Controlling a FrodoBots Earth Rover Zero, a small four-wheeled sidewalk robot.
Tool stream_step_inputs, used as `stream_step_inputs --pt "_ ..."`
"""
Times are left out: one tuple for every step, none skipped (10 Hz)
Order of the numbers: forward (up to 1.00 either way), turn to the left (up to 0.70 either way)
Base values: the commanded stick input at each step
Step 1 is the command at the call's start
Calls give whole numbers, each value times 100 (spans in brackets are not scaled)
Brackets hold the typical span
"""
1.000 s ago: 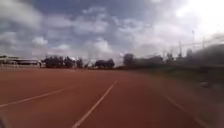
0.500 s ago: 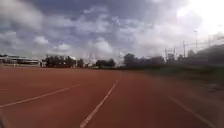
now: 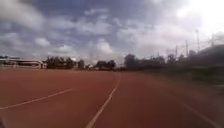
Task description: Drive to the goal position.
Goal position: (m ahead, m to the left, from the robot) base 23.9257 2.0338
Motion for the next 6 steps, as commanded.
stream_step_inputs --pt "70 0" --pt "70 0" --pt "70 0" --pt "70 0" --pt "70 0" --pt "70 0"
